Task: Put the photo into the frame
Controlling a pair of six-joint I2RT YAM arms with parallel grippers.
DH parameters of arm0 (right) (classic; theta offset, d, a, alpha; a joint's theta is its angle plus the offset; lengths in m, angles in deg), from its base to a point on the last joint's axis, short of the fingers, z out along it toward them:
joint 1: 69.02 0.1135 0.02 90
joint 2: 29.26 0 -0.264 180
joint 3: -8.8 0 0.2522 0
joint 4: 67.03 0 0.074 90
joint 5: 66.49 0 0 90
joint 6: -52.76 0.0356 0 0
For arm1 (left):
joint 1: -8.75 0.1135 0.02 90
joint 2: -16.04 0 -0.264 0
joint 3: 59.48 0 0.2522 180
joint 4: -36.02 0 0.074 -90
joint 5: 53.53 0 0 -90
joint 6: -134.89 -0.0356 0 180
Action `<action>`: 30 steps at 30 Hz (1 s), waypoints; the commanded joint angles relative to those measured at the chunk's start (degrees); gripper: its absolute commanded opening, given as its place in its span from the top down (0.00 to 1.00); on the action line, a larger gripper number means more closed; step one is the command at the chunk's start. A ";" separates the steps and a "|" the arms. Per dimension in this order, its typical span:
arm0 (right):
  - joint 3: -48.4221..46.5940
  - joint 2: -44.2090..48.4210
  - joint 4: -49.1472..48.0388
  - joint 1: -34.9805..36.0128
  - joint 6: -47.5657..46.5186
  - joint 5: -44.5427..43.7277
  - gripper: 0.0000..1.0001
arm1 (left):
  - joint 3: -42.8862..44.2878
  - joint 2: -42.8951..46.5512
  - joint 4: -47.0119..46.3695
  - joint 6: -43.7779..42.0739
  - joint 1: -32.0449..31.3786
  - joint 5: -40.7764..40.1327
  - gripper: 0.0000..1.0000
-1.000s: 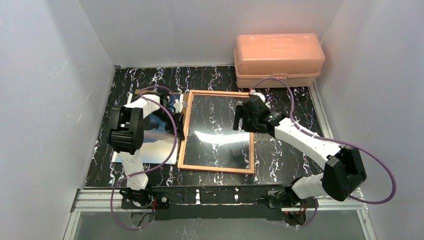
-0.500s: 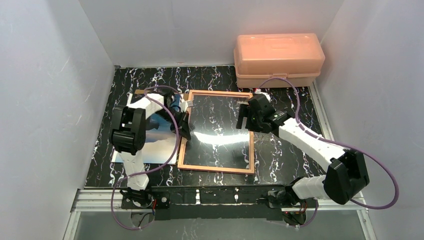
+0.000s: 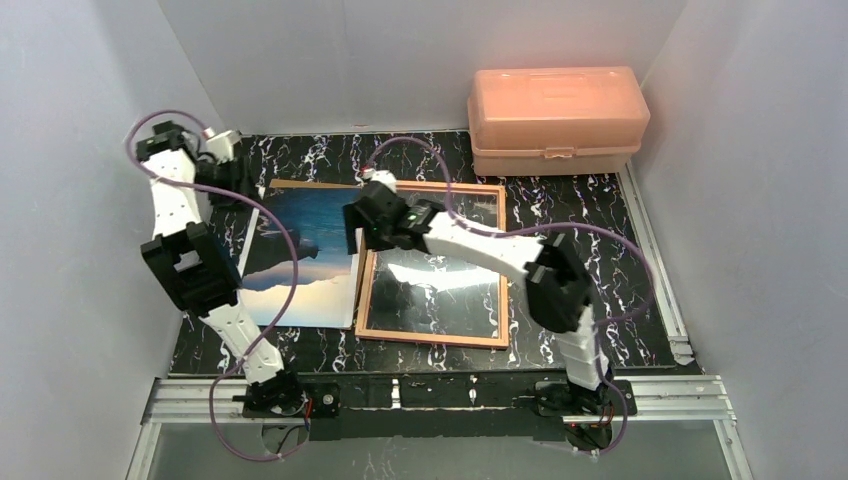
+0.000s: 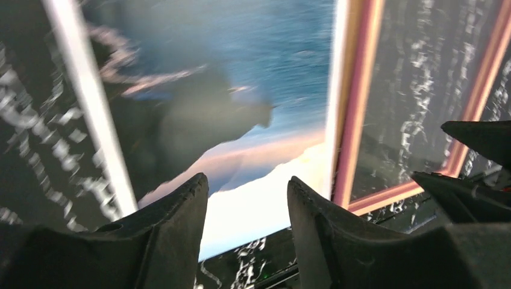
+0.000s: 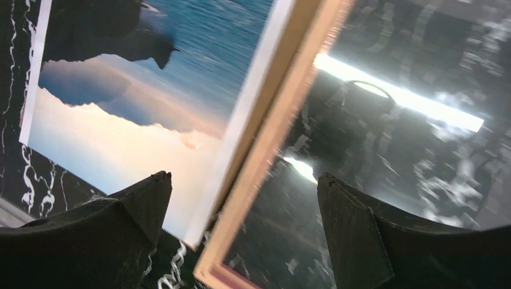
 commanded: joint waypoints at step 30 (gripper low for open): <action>-14.86 -21.07 -0.22 -0.56 3.26 2.27 0.01 | -26.31 -1.14 -23.81 -5.77 8.45 -22.18 0.58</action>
